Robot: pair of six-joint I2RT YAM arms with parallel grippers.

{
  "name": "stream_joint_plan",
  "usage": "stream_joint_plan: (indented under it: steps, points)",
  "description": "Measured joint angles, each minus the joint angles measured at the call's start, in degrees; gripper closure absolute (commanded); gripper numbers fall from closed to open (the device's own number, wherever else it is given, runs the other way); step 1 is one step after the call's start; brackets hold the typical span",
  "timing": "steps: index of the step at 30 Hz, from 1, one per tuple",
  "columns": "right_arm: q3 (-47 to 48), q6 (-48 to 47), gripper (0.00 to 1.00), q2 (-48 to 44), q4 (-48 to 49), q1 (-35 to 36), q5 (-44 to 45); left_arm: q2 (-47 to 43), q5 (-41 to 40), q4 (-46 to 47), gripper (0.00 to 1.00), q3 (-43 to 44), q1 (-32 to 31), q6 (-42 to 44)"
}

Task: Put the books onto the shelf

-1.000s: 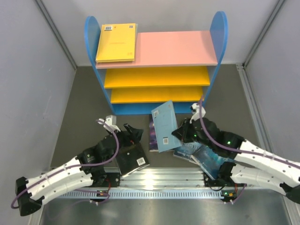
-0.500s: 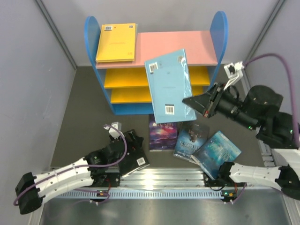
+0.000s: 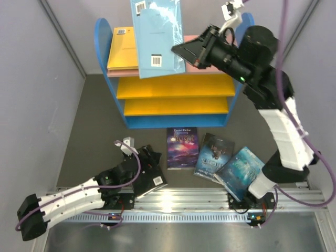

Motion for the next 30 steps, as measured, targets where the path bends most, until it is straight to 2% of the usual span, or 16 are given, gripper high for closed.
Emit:
stream_joint_plan:
  steps: [5,8,12,21,30]
  points:
    - [1.55,9.25,1.0,12.0,9.66,-6.54,-8.61,-4.15,0.0,0.09,0.09,-2.32,0.0,-0.87]
    - [3.74,15.47,1.0,20.24,17.2,-7.45,-11.61,-5.73,-0.02,0.04,0.1,-3.17,0.0,-1.11]
    - [3.74,22.29,1.0,26.1,22.95,-7.43,-12.63,-6.86,-0.02,0.09,0.1,-3.48,0.0,-1.38]
    - [3.61,26.27,1.0,27.34,30.27,-6.86,-8.02,-7.87,-0.02,0.04,0.11,-3.98,0.0,-1.92]
    - [3.08,27.63,1.0,28.04,31.91,-5.75,-5.7,-10.62,-0.09,0.0,0.11,-4.46,0.0,-2.34]
